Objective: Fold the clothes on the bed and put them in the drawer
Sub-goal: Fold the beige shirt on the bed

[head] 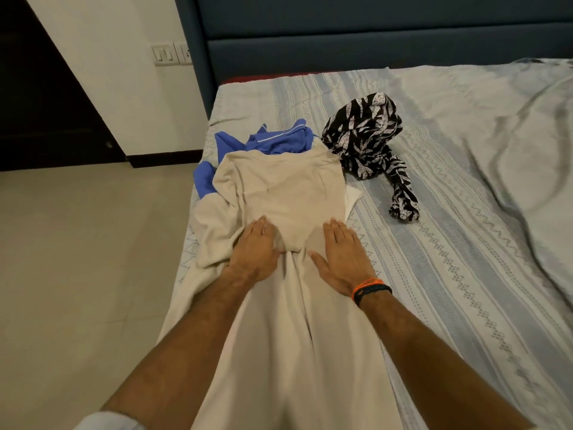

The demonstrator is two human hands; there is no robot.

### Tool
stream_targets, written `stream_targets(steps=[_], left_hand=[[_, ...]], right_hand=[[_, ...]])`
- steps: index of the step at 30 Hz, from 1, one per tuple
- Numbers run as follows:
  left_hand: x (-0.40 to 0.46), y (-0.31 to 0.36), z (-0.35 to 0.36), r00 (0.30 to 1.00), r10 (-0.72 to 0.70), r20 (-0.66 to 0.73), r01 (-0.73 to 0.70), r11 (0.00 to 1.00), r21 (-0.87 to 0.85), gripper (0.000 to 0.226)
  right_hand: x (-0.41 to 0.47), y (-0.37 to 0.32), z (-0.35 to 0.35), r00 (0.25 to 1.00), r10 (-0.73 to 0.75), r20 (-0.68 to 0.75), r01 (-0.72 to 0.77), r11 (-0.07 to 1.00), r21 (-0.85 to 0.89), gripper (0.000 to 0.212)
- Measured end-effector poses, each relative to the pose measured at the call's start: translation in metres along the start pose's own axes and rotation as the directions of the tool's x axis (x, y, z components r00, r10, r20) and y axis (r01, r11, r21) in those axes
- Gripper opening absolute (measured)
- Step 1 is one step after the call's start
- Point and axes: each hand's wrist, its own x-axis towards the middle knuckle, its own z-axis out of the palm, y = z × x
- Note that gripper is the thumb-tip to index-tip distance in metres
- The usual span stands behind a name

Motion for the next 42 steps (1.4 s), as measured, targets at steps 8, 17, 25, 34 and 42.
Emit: stream_targets(steps=[8,17,25,34,42], left_hand=[[-0.144,0.019,-0.022,0.992,-0.112,0.049,0.116,0.991,-0.07,0.06],[-0.306,-0.007,-0.013,0.914,-0.377,-0.15,0.301,0.877,-0.374,0.052],[-0.393,-0.051,0.025,0.728,-0.682,0.073,0.583,0.558,-0.591,0.071],[-0.418,-0.062,0.051,0.684,-0.663,0.304,0.512,0.139,-0.848,0.055],[-0.417,-0.07,0.031,0.744,-0.523,0.417,0.399,-0.154,-0.904,0.04]], right_hand=[[-0.123,-0.073,-0.025,0.999,-0.047,0.013,0.044,0.987,0.157,0.06],[-0.237,-0.15,0.001,0.982,-0.186,0.025,0.169,0.934,0.314,0.044],[-0.291,-0.211,0.03,0.979,-0.201,-0.015,0.185,0.867,0.463,0.041],[-0.314,-0.24,0.058,0.995,-0.097,0.029,0.064,0.824,0.564,0.04],[-0.311,-0.241,0.056,0.994,-0.054,0.09,-0.01,0.799,0.601,0.038]])
